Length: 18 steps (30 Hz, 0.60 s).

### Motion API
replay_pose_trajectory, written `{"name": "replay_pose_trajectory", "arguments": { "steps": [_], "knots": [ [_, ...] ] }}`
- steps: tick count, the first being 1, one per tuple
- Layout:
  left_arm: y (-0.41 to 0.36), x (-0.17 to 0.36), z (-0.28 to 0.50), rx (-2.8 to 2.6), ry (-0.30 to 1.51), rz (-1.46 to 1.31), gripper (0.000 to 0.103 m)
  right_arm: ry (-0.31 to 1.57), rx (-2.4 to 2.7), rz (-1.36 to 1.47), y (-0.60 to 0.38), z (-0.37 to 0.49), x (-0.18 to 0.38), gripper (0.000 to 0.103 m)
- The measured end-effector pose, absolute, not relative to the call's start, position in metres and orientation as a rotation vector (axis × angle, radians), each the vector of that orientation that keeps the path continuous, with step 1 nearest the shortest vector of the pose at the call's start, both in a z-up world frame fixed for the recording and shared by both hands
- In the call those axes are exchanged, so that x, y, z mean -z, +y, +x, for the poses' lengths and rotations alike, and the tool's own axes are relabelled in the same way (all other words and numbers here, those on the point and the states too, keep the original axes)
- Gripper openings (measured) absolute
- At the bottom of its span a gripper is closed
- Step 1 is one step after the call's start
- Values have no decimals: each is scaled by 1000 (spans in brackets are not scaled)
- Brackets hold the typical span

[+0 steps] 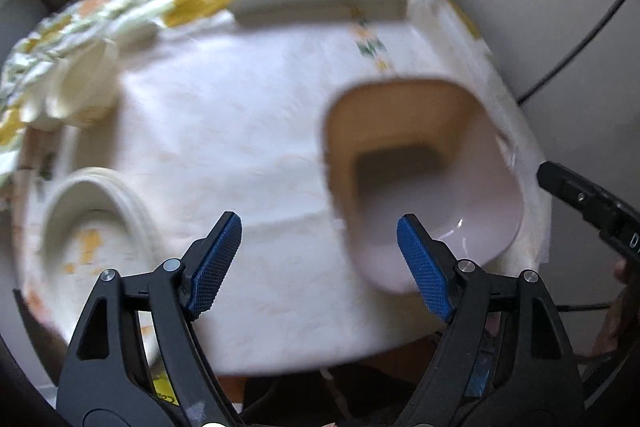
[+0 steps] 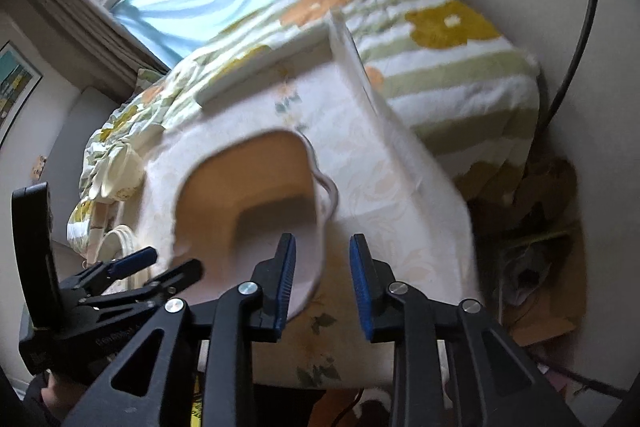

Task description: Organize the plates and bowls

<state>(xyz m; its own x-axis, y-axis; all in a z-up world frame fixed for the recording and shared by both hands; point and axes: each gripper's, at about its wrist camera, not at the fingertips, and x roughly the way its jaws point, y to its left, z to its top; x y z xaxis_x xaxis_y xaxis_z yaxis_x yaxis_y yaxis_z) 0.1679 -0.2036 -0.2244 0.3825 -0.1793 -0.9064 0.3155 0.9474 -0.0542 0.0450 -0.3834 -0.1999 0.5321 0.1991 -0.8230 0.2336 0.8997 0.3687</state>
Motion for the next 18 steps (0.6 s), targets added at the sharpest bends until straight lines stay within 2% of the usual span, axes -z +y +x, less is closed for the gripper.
{"name": "replay_pose_trajectory", "arguments": {
  "steps": [1,2,3,4,5,6,11,18],
  "knots": [
    [-197,212,165,301,1104,133,79,1005,6,461,-380,45,190,26],
    [-189,199,162,279,1062,135,80,985,-24,445,-375,47,177,36],
    [-180,183,161,243,1004,147,88,969,-45,431,-370,49,168,60],
    [-174,173,160,213,964,161,100,943,-72,412,-362,53,156,74],
    [-166,164,159,178,923,175,103,917,-95,401,-355,57,148,94],
    [-157,154,159,143,885,186,103,891,-117,391,-349,60,141,97],
    [-115,136,168,67,852,154,103,826,-232,348,-304,86,120,97],
    [-32,121,204,9,885,-5,103,884,-336,252,-243,143,108,97]
  ]
}}
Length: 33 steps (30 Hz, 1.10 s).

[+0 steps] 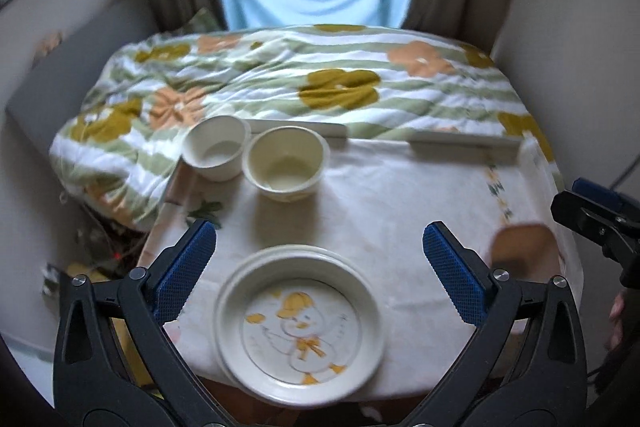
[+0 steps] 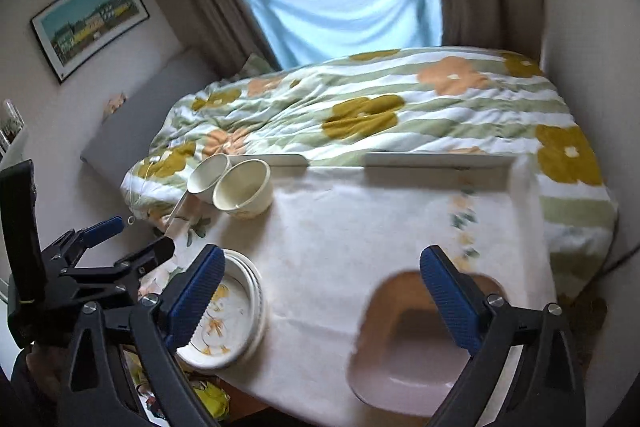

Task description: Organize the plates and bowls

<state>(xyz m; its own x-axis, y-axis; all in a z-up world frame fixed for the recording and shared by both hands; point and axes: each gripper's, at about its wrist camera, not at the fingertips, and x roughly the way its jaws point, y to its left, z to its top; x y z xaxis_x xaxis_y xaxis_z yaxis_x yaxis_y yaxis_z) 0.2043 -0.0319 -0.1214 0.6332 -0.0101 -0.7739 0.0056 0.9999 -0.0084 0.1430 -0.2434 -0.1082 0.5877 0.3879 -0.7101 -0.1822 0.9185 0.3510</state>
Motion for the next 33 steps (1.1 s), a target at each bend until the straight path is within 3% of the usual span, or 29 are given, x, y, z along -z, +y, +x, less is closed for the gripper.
{"name": "replay_pose_trajectory", "arguments": {
  "steps": [9,11,13,14,17,27,30,33],
  "knots": [
    [63,157,287,-40,995,-236,102,970,-376,191,-167,245,129,97],
    [77,177,308,-31,1039,-289,96,1033,-382,190,-149,270,150,97],
    [86,199,325,-11,1080,-329,76,1076,-387,204,-134,291,172,97],
    [90,214,336,-2,1106,-347,72,1091,-385,208,-129,297,181,95],
    [91,246,356,20,1153,-365,58,1162,-397,232,-112,319,215,75],
    [87,299,391,114,1214,-384,24,1242,-421,318,-93,342,270,47],
    [88,300,392,117,1211,-384,23,1254,-434,309,-89,346,275,29],
    [90,299,393,126,1209,-391,22,1257,-458,323,-87,347,277,19]
  ]
}}
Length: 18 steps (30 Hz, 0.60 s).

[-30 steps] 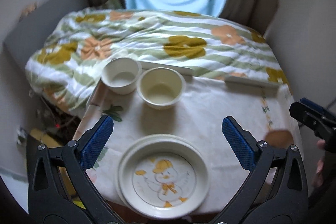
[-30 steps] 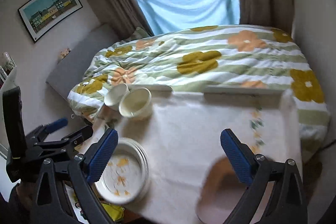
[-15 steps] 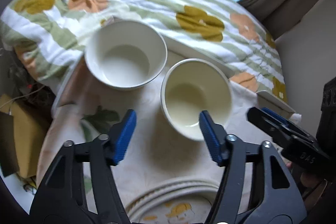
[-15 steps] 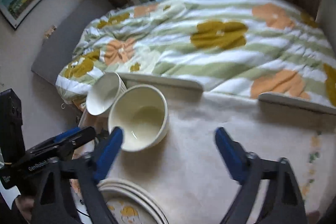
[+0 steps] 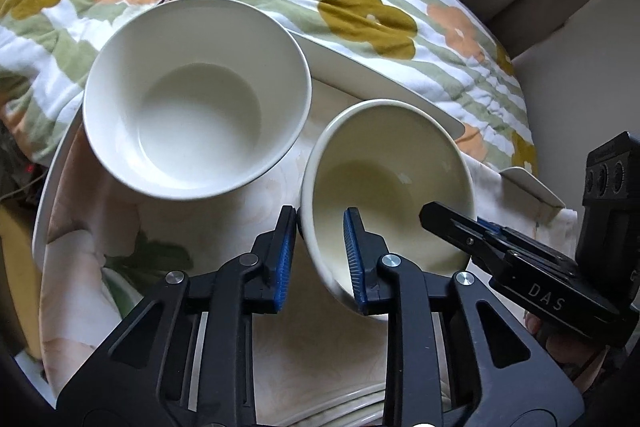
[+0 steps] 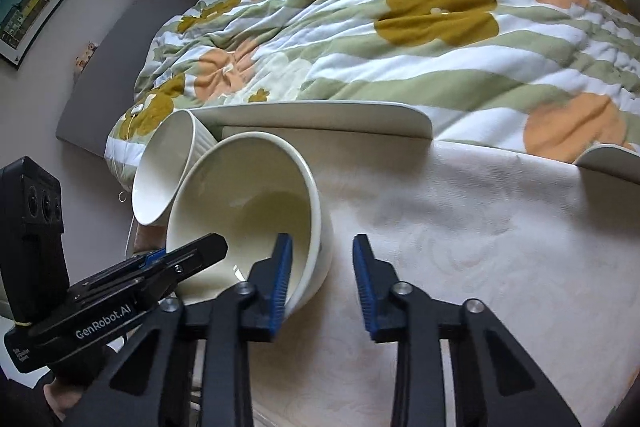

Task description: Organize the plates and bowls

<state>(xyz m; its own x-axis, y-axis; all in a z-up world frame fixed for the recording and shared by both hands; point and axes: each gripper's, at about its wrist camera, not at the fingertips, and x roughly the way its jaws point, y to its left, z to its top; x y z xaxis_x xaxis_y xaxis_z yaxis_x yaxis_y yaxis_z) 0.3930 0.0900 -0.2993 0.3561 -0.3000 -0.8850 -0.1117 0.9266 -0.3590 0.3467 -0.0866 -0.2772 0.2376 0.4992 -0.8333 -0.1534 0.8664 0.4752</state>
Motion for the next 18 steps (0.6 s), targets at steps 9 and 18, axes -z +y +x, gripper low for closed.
{"name": "replay_pose_trajectory", "arguments": {
  "steps": [9,18],
  "knots": [
    [83,294,391,120,1200,-349,22,1248,-451,302,-84,347,275,19],
    [72,255,377,139,1142,-301,22,1187,-455,308,-97,334,246,19]
  ]
}}
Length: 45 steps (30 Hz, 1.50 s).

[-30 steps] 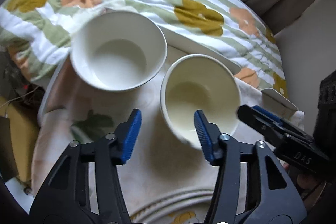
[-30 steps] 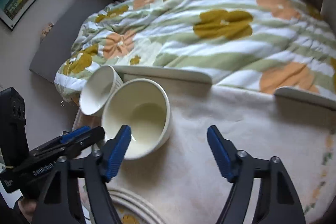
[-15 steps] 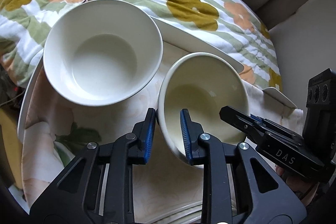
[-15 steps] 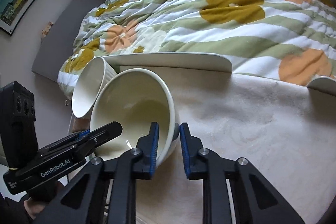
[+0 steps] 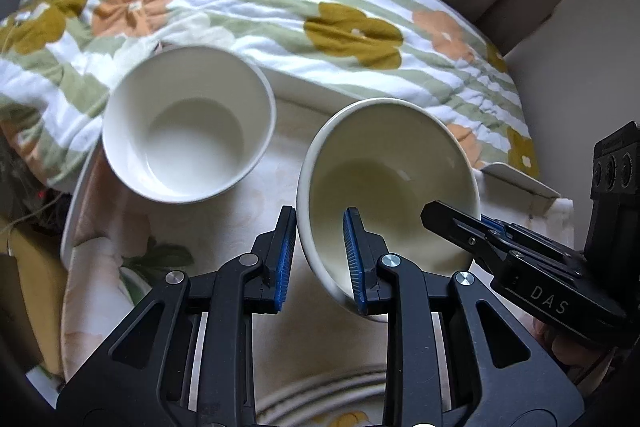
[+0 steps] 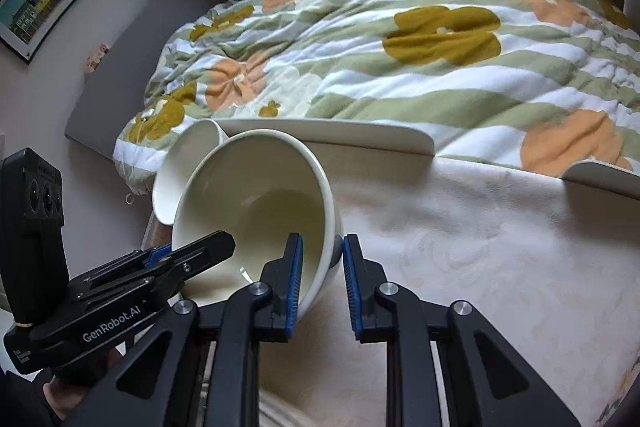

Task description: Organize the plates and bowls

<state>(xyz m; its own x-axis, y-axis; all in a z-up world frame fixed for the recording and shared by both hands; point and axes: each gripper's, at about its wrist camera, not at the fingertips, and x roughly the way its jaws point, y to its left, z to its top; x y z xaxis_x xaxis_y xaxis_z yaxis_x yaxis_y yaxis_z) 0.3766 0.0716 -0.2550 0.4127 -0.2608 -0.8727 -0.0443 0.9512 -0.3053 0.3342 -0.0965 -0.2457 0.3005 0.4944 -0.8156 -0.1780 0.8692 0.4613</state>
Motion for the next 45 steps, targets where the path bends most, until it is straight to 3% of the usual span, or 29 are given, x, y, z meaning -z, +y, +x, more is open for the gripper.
{"name": "replay_pose_trajectory", "arguments": {
  "steps": [11,20,32,45],
  "knots": [
    [-6,180,321,267,1052,-218,22,1083,-379,374,-165,270,174,19],
    [-109,158,259,447,1056,-155,22,1047,-233,433,-259,186,150,19],
    [-215,190,214,618,1191,15,22,1101,-56,512,-345,102,176,19],
    [-257,248,219,687,1315,269,22,1176,73,560,-359,86,225,19]
  ]
}}
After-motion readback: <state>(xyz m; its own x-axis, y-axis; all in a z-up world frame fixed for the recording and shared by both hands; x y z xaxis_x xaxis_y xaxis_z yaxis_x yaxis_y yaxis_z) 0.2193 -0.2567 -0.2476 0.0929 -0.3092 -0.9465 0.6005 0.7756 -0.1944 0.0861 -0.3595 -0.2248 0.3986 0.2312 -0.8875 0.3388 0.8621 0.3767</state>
